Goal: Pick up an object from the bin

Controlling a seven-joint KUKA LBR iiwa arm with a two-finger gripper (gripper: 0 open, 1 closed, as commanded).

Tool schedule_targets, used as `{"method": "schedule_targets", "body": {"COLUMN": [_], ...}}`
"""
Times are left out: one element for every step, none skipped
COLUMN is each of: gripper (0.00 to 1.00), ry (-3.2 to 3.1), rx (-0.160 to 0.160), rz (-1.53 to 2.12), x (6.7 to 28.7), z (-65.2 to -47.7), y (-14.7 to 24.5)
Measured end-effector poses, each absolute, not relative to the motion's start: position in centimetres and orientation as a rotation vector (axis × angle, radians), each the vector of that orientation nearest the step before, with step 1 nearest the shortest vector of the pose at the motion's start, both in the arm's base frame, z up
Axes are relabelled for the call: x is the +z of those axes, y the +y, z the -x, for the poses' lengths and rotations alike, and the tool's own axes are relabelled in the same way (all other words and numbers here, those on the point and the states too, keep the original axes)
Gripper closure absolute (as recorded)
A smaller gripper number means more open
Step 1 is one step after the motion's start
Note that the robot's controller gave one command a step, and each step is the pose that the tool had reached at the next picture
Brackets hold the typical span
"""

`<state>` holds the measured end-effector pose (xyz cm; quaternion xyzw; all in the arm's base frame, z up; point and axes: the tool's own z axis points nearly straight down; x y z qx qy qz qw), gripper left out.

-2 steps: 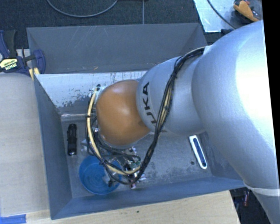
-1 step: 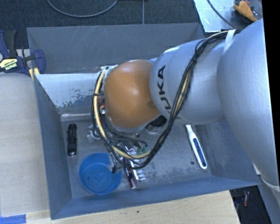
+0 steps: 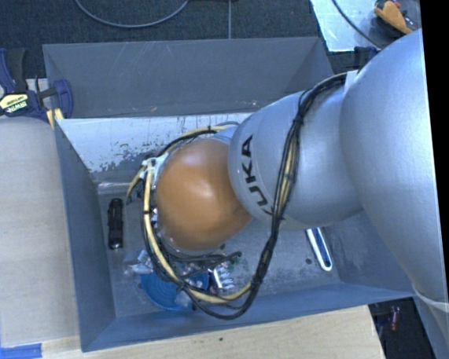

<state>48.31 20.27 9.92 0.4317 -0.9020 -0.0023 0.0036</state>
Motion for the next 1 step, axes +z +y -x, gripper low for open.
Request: {"method": "schedule_targets", "body": {"gripper": [0.0], "ry": [-2.873], "rx": [0.0], "rz": [-1.295], "x": [7.08], "z": [-53.08], "y": [17.98]}}
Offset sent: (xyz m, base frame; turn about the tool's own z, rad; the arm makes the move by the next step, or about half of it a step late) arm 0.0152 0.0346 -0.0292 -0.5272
